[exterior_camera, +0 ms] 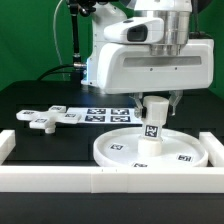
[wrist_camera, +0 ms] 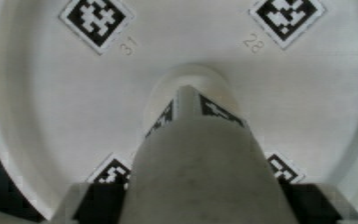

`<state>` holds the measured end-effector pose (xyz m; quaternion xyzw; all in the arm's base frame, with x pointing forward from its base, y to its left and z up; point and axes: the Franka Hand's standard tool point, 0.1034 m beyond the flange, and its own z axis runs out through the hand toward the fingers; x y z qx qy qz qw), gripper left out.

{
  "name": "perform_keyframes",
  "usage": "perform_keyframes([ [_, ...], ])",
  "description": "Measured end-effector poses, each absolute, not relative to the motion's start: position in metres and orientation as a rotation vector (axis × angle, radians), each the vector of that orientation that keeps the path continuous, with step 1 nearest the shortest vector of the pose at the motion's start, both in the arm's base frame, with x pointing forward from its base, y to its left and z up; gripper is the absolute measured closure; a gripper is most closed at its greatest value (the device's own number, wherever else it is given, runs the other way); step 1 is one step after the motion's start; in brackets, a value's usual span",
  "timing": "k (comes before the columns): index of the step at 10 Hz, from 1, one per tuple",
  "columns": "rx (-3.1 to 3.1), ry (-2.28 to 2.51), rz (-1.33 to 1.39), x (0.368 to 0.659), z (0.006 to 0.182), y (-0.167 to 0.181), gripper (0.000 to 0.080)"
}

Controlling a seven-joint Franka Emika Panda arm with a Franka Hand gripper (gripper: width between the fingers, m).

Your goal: Assemble round table

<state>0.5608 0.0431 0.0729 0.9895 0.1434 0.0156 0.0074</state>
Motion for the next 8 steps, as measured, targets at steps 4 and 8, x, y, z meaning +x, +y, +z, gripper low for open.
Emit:
perform_keyframes([
  [4,3.178,-0.311,0.083,0.5589,0.0713,0.0374,0.0392],
  [8,3.089,-0.925,0.052,0.5571,0.0706,0.0387,0.0392],
])
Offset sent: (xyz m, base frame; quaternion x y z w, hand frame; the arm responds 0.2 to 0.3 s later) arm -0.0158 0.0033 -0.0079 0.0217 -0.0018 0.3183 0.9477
